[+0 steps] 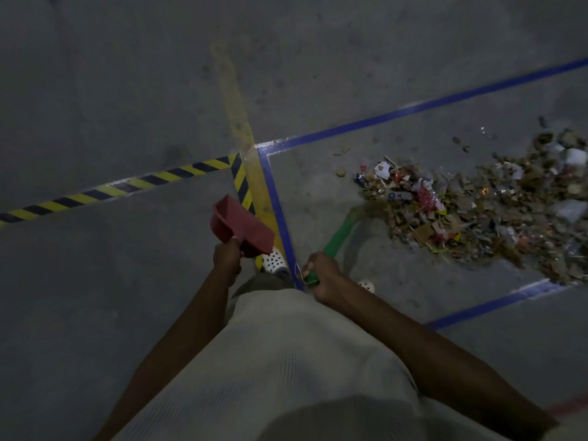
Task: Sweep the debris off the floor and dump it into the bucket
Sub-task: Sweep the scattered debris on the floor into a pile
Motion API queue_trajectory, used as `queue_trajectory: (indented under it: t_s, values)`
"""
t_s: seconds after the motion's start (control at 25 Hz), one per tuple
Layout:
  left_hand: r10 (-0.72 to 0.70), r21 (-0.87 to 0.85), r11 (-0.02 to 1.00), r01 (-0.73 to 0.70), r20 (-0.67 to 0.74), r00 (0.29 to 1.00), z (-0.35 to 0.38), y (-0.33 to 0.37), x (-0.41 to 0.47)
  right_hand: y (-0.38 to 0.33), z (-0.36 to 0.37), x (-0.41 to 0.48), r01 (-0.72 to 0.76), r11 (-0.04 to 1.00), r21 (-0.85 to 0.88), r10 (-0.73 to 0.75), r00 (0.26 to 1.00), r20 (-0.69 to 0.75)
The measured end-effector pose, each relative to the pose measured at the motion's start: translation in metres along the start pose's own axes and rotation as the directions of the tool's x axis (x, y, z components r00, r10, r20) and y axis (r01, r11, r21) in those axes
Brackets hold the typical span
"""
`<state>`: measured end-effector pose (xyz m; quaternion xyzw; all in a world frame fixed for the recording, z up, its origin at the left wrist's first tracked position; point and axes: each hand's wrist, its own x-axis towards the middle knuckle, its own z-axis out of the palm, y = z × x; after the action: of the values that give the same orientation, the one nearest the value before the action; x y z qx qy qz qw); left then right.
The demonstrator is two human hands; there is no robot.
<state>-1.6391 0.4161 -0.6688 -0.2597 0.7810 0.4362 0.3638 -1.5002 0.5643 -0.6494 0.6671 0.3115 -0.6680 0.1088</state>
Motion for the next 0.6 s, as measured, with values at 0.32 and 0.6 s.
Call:
queue_trajectory:
  t_s: [0.32, 0.6]
  values:
    - [-0.104, 0.054, 0.993, 0.106, -0.048, 0.993, -0.043, -0.012, 0.029, 0.004, 0.056, -0.021, -0.188, 0.955, -0.231, 0.238, 0.949, 0.209]
    - [-0.192, 0.087, 0.975, 0.202, -0.112, 0.975, -0.082, -0.019, 0.042, -0.019, 0.100, 0.011, -0.185, 0.834, -0.520, 0.345, 0.910, 0.229]
